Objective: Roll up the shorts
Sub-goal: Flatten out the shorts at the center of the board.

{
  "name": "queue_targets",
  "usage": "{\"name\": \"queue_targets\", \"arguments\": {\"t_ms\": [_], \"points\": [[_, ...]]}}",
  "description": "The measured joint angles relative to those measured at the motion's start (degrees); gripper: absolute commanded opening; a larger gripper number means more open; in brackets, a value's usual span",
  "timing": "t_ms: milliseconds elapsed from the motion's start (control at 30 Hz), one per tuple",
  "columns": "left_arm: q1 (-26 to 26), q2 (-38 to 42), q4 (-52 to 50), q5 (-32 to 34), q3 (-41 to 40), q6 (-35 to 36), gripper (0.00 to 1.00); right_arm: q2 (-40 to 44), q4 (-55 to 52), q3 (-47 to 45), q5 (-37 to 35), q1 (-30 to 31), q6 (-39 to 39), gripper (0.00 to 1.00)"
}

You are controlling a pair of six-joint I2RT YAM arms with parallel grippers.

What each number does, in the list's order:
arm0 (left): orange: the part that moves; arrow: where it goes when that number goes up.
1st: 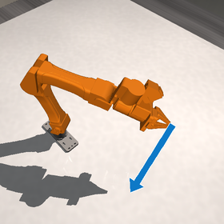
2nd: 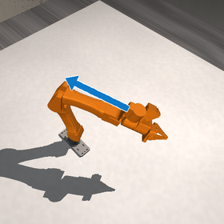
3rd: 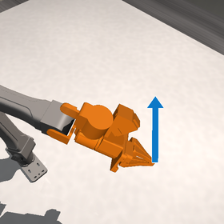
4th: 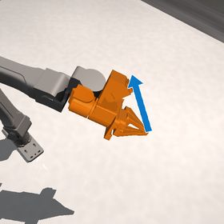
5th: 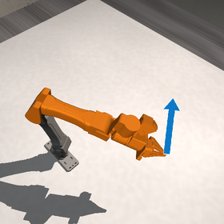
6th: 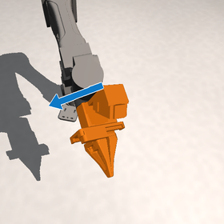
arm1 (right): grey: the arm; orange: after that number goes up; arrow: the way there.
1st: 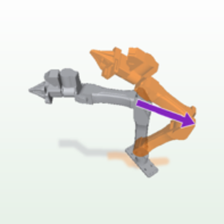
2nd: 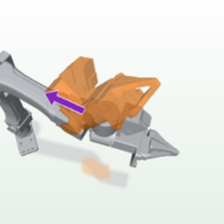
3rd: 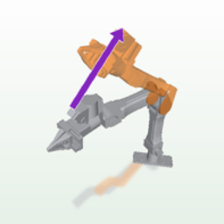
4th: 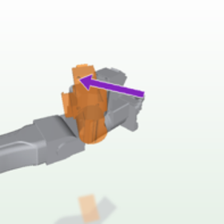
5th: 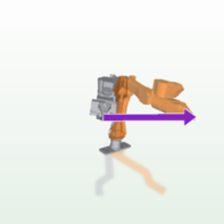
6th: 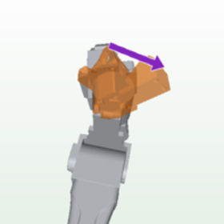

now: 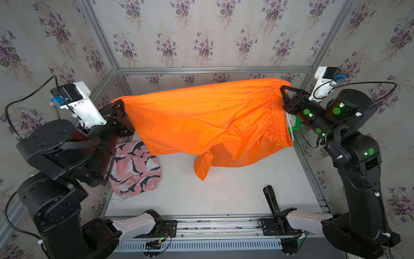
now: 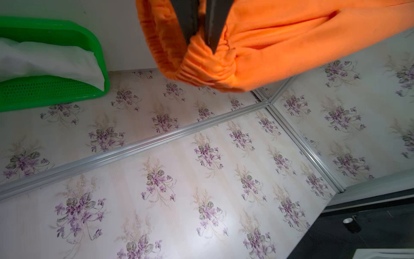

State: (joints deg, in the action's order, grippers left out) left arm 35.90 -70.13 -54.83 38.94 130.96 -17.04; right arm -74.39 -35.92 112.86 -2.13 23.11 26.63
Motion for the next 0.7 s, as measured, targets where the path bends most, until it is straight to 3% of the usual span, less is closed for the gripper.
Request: {"name": "queue_targets", "arguments": {"t_ms": [100, 200, 267, 400, 467, 567, 700], "points": [[-2.3, -5.0, 2.0, 2.2, -0.2, 2.1, 0.01, -3.2, 0.5, -3.6, -0.1, 0.0, 0.2, 0.0], [-9.9, -11.0, 1.1, -1.7, 3.2, 1.0, 0.0, -6.1, 1.5, -4.1, 0.4, -0.1, 0.4, 0.0], [-15.4, -15.1, 0.1, -5.7, 9.0, -1.5, 0.0, -8.6, 2.9, -1.6, 1.4, -0.1, 0.5, 0.0], [-19.1, -19.6, -0.1, -12.2, 21.3, -3.7, 0.0, -11.6, 5.3, 4.2, 2.2, -0.1, 1.4, 0.0], [-19.6, -17.8, 1.8, -14.2, 21.5, -4.1, 0.0, -11.6, 6.7, 5.6, 2.8, -0.1, 1.7, 0.0], [-19.8, -11.5, 4.4, -16.5, 15.3, -4.7, 0.0, -9.9, 7.8, 4.3, 3.0, -0.1, 1.9, 0.0], [-19.8, -2.9, 4.6, -20.1, 6.8, -5.9, 0.0, -3.4, 8.9, -5.9, 3.6, 0.0, 2.1, 0.0]]}}
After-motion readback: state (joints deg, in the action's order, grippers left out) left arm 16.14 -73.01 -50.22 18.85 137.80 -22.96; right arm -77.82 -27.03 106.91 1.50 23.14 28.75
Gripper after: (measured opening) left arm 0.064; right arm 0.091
